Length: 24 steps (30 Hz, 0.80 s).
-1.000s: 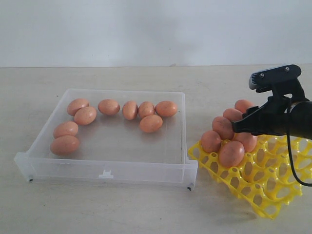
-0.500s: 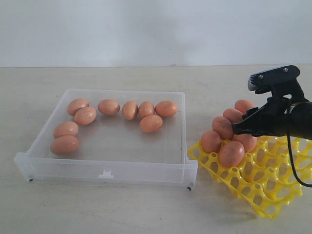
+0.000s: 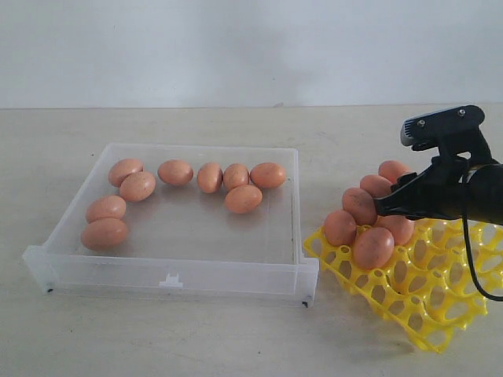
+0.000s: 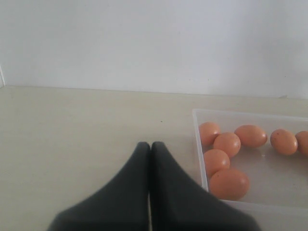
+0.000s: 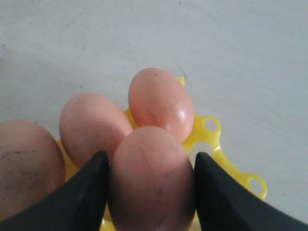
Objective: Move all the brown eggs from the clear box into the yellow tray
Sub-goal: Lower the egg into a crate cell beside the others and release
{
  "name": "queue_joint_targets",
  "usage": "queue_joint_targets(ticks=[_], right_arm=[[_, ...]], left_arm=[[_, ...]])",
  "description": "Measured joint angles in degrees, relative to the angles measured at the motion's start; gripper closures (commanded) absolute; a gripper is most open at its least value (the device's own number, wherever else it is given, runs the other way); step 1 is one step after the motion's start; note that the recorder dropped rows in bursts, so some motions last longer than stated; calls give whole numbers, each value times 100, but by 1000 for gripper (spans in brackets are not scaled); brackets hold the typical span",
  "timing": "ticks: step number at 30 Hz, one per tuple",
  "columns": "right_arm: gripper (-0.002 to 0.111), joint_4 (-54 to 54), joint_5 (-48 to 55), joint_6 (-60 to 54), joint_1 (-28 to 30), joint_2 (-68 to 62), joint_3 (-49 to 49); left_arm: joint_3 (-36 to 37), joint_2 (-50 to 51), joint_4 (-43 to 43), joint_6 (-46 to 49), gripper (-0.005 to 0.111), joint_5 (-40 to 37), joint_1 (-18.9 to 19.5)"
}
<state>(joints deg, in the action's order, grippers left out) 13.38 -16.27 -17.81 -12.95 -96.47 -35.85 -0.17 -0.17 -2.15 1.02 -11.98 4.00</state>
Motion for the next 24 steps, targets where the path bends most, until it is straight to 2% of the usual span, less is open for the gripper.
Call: queue_joint_targets(ticks=[24], right_arm=[[102,106,39,40,0,119,-5]], left_arm=[[0,0,0,0,111,0,0]])
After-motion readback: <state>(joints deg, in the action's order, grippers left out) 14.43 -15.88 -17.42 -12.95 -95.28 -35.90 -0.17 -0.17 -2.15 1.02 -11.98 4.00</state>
